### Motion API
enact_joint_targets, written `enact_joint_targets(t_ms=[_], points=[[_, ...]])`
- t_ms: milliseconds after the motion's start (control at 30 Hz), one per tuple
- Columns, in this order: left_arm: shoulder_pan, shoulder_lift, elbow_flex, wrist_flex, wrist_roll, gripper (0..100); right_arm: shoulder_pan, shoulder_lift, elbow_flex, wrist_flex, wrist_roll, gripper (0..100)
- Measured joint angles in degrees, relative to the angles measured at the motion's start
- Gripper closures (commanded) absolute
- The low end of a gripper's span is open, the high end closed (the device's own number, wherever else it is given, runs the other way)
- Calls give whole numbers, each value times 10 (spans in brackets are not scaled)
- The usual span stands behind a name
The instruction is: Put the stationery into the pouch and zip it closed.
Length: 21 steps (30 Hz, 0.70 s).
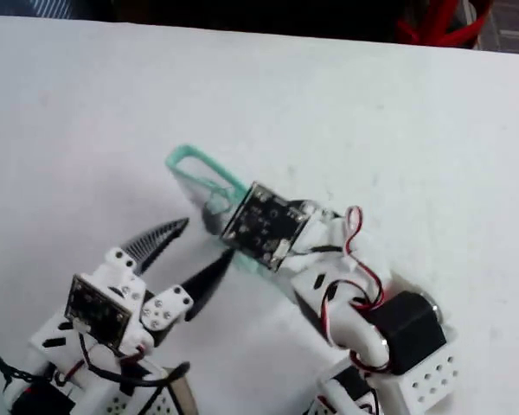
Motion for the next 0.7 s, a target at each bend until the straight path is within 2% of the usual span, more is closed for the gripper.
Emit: enact_joint_targets(t_ms=[233, 433, 600, 700], points=[[-20, 4, 80, -87, 0, 822, -17, 0, 1, -1, -18, 980], [-21, 2, 83, -88, 0, 837, -18, 0, 1, -1, -18, 980], [-21, 2, 83, -88, 0, 983, -18, 0, 1, -1, -18, 980], [-20, 2, 83, -88, 0, 976, -18, 0, 1, -1, -21, 980]])
